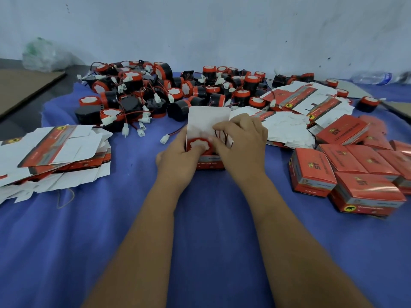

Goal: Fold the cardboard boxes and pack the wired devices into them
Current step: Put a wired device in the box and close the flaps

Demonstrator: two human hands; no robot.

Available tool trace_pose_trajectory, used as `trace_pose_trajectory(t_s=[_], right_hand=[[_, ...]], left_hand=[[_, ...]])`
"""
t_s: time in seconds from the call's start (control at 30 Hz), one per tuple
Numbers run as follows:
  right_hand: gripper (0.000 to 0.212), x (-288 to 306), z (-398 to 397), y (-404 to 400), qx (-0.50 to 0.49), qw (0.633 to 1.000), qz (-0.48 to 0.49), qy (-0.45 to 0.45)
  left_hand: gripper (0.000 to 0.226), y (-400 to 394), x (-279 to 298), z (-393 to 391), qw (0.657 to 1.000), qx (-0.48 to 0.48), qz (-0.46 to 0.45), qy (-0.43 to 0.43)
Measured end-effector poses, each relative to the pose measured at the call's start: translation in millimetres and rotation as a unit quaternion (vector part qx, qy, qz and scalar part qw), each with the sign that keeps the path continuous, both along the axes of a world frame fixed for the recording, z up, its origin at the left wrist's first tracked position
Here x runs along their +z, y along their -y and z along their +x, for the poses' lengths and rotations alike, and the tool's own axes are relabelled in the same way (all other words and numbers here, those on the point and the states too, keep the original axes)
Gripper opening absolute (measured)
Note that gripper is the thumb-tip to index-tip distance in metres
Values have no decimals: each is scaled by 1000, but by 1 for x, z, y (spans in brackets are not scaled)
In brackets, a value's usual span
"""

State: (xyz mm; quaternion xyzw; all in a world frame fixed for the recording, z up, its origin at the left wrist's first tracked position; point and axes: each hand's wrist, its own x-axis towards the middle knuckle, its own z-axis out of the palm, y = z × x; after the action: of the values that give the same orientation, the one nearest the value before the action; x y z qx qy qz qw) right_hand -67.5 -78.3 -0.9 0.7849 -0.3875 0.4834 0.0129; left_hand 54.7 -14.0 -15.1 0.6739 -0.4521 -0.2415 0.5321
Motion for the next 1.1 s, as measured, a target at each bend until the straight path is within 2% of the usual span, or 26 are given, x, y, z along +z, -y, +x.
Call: trace_pose_trajectory(t_s=[0.17, 0.27, 0.47, 0.5, 0.57, 0.63, 0.77, 0.8, 0.87, 0.93, 1.03, 1.07, 1.1], right_hand=[[11, 0, -3, 3, 53, 997, 48, 34], [7, 0, -6, 3, 84, 994, 68, 26], [22, 3, -6, -5, 138, 980, 137, 48], [25, 2, -6, -6, 148, 974, 161, 59], [26, 1, -6, -8, 139, 964, 218, 66], [27, -2, -5, -7, 113, 961, 248, 44], [28, -1, -3, -5, 101, 964, 245, 9], [28, -2, -2, -5, 105, 965, 239, 13], [34, -3, 0, -6, 123, 963, 234, 56], [47, -2, 1, -10, 125, 956, 226, 138], [73, 1, -4, -10, 128, 948, 219, 192], [76, 2, -5, -9, 148, 941, 239, 187], [69, 3, -6, -8, 165, 936, 259, 174]], left_hand=[[30, 3, 3, 2, 999, 29, 11, 10], [35, 2, 3, 0, 1000, 19, 15, 15], [26, 1, 6, -4, 999, 26, 19, 35], [29, 0, 7, -6, 999, 18, 21, 42], [47, -1, 9, -9, 998, 10, 19, 59], [57, -3, 10, -10, 997, 42, 23, 56], [33, -3, 11, -7, 995, 67, 19, -72], [30, -3, 12, -6, 995, 55, 19, -80], [23, -3, 11, -4, 999, 17, 30, -21], [25, -3, 7, -3, 999, 10, 35, 24], [26, -1, 6, -2, 1000, 19, -13, 19], [24, 0, 6, -2, 999, 18, -37, 6], [23, 0, 7, -3, 998, 19, -61, -3]])
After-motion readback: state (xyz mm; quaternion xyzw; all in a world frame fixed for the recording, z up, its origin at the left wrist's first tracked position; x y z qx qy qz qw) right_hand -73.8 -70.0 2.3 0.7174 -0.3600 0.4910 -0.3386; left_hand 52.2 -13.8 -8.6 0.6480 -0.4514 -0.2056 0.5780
